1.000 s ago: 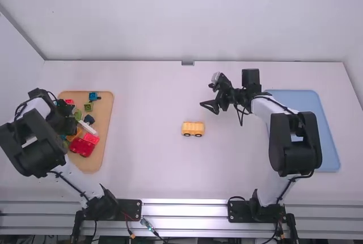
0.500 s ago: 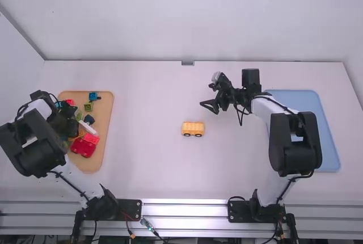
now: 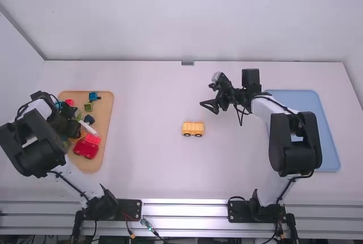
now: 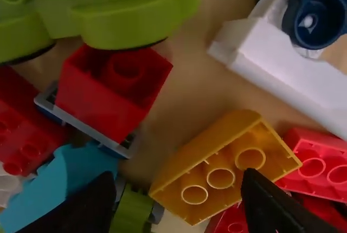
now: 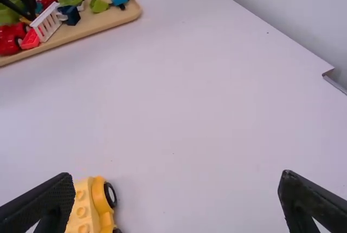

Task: Assemble lego blocks to make yellow taxi

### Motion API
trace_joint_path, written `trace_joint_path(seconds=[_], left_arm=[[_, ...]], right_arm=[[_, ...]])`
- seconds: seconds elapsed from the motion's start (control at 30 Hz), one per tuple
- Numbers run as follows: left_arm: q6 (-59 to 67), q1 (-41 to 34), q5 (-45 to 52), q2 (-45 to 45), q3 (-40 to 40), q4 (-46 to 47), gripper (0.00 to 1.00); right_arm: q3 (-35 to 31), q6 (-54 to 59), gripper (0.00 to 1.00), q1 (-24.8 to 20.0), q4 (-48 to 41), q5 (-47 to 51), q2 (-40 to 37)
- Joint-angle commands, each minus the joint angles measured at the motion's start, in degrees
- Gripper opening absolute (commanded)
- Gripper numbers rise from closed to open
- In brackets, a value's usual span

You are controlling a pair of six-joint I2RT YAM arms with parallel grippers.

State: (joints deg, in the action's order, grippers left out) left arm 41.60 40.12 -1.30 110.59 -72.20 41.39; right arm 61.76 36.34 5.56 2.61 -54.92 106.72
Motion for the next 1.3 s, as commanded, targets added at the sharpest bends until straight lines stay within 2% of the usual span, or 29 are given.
trace_joint_path(seconds=[0.0, 0.23, 0.53, 0.63, 0.67, 0.7, 0.77, 1.07, 1.27], left_arm=[[-0.24, -0.04, 0.85, 0.0, 0.48, 0.87, 0.6], [0.57, -1.25, 2.36, 0.0, 0.48, 4.26, 0.57], [2.1, -1.49, 2.32, 0.0, 0.48, 5.11, 0.6], [4.5, -1.4, 2.27, 0.0, 0.48, 5.18, 0.51], [5.05, -1.27, 2.16, 0.0, 0.48, 5.33, 0.52], [5.31, -1.11, 2.19, 0.0, 0.5, 5.14, 0.57], [5.35, -1.11, 2.19, 0.0, 0.5, 5.03, 0.57], [5.18, -1.44, 0.28, 0.0, 0.5, 5.29, 0.51], [5.4, -1.49, -1.46, 0.0, 1.86, 4.33, 0.52]], right_arm=[[0.0, -0.13, 0.99, -0.26, 0.0, -0.31, -0.13], [0.0, -0.13, 0.99, -0.26, -0.02, -0.31, -0.13], [0.0, -0.15, 0.99, -0.26, -0.02, -0.28, -0.13], [0.0, -0.13, 0.99, -0.26, -0.04, -0.28, -0.13], [0.0, -0.13, 0.99, -0.26, -0.04, -0.31, -0.13], [0.0, -0.15, 0.99, -0.26, -0.04, -0.31, -0.13], [0.0, -0.13, 0.99, -0.26, -0.07, -0.31, -0.13], [0.0, -0.11, 0.99, -0.26, -0.24, -0.28, -0.13], [0.0, -0.13, 0.99, -0.26, -0.26, -0.31, -0.13]])
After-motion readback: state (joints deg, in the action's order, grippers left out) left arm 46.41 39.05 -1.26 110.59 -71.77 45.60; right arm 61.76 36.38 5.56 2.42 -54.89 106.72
